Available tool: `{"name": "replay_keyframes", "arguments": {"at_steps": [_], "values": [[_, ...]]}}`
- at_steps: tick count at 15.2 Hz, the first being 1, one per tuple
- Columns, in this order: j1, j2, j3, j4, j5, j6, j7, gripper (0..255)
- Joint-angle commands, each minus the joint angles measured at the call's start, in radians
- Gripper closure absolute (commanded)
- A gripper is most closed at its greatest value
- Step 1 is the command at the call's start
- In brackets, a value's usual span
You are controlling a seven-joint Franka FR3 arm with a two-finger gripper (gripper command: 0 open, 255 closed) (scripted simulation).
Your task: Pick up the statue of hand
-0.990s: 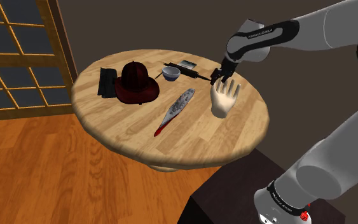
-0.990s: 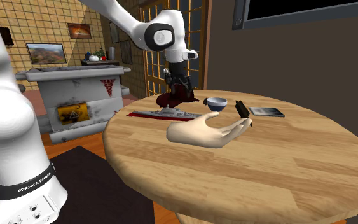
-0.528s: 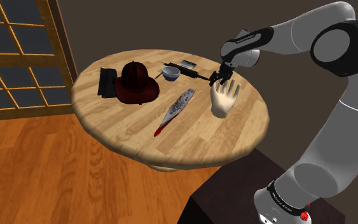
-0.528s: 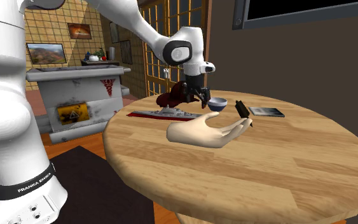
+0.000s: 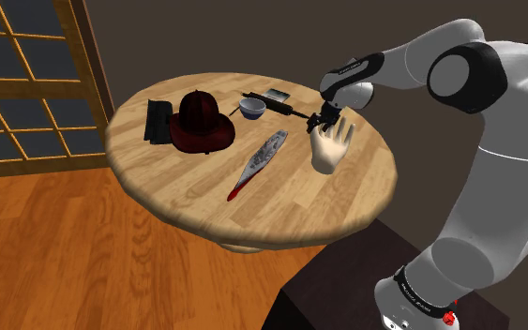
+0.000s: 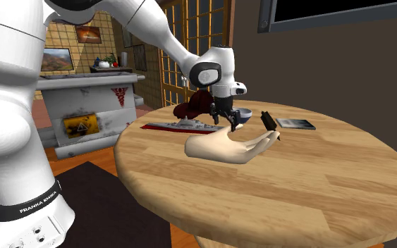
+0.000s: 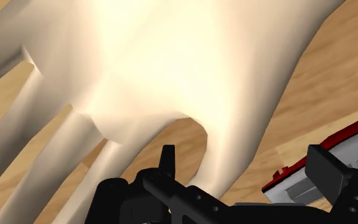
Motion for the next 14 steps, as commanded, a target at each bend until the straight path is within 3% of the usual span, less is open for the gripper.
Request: {"name": "replay_keyframes", "arguments": {"at_steps": [1, 4, 5, 14], "values": [[-0.005, 0.021, 0.006, 0.002, 0.012, 0.018, -0.010, 0], [-0.008, 0.034, 0.011, -0.002, 0.021, 0.034, -0.017, 0], [-0.007, 0.033, 0.011, -0.002, 0.020, 0.034, -0.016, 255], [-0.008, 0.034, 0.011, -0.002, 0.021, 0.034, -0.017, 255]]}}
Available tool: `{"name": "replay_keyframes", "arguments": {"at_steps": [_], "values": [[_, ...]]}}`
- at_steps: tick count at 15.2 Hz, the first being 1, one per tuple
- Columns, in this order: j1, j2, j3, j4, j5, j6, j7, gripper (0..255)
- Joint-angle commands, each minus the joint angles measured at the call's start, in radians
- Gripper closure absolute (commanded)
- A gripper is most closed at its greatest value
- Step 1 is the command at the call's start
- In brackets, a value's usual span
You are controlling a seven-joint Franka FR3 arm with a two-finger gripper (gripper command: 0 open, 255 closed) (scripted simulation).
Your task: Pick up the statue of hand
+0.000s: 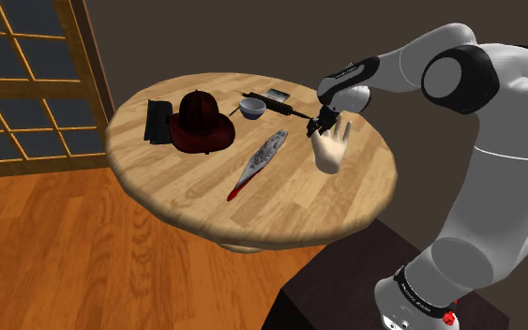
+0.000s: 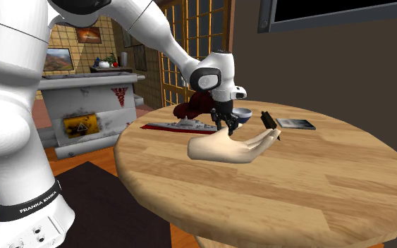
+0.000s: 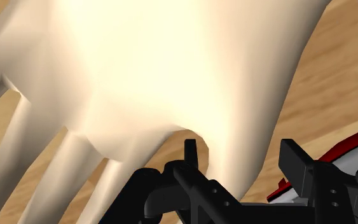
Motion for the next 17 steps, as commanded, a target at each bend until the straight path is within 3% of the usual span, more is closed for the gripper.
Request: {"name": "replay_keyframes", "arguments": {"at_steps": [1, 17], "values": [[0.001, -0.006, -0.003, 0.000, -0.006, -0.009, 0.003, 255], [0.023, -0.110, -0.037, 0.053, -0.079, -0.158, 0.068, 255]]}}
